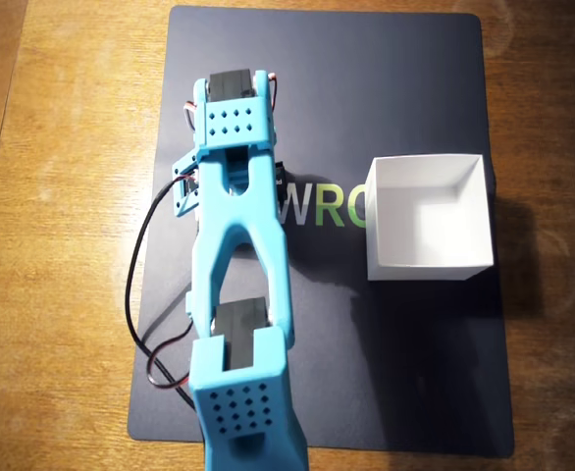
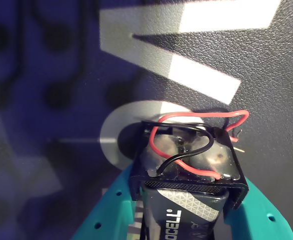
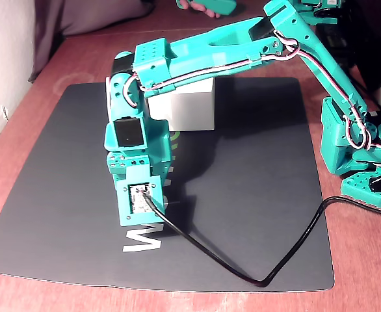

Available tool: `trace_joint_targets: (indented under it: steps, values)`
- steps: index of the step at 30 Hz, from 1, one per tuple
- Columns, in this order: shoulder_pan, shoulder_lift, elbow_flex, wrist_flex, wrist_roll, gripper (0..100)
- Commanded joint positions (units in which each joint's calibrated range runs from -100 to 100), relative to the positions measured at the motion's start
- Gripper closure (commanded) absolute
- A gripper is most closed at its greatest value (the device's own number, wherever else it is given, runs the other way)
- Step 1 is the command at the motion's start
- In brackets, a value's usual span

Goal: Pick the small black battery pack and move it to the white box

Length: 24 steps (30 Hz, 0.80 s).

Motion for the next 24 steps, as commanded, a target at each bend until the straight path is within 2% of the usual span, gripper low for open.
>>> trace_joint_targets:
  steps: [1,24]
  values:
    - [0.29,0.29,1.91,1.47,0.05,92]
    - [0.52,-5.40,1.18,1.47,0.26,93]
